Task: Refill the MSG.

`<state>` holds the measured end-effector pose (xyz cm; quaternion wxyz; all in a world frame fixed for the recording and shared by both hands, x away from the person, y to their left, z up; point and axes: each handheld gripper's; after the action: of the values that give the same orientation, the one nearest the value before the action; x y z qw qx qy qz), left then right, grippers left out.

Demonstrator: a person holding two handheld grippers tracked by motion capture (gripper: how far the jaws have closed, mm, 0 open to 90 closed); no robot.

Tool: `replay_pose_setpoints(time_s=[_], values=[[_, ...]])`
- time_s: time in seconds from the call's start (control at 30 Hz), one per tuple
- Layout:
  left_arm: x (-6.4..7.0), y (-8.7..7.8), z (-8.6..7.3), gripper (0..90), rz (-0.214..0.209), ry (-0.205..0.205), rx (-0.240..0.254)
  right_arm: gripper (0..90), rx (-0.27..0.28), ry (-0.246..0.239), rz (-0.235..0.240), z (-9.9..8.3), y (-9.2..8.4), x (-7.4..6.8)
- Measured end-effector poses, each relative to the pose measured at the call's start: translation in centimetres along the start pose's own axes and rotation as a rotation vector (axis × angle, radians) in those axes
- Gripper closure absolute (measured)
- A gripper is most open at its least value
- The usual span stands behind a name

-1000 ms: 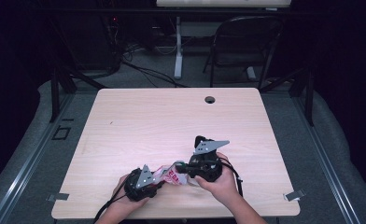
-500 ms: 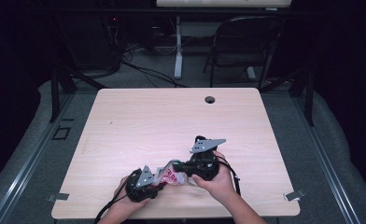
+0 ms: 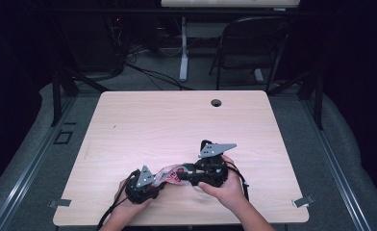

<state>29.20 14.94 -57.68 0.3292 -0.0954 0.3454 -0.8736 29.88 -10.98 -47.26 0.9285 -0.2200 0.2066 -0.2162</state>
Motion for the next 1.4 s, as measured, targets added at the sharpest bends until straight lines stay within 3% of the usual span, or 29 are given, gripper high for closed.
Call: replay_pose_setpoints(time_s=[0.3,0.5,0.73,0.83,1.13,1.3,1.4], values=[[-1.2,-0.6,0.6,59.6,0.088,-0.042,0.035,56.7,0.055,-0.016,-0.024,-0.2,-1.5,-0.4],[-1.6,-0.6,1.3,59.7,0.134,-0.037,0.048,58.4,0.073,-0.007,-0.045,-0.7,-2.6,-0.2],[-1.1,-0.2,2.5,59.7,0.182,0.034,0.057,60.9,0.115,0.026,-0.099,-1.2,-4.4,0.3],[-0.6,-0.1,3.0,59.7,0.217,0.090,0.065,64.1,0.124,0.047,-0.122,-1.4,-5.1,0.7],[1.0,0.2,3.8,59.7,0.260,0.189,0.082,66.0,0.181,0.115,-0.179,-1.5,-6.5,1.5],[1.6,0.4,3.7,59.7,0.269,0.217,0.076,65.9,0.195,0.146,-0.187,-1.4,-6.3,1.8],[1.6,0.4,3.6,59.7,0.273,0.217,0.072,65.3,0.169,0.129,-0.187,-1.3,-5.8,1.6]])
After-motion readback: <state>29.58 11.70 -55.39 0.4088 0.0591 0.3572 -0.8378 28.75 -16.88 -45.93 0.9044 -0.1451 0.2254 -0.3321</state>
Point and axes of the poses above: each handheld gripper's, and its own axes: y roughly forward along the jaws, z roughly out of its top, x roughly to its right, and after that the axes turned 1 degree about -z, right-handed
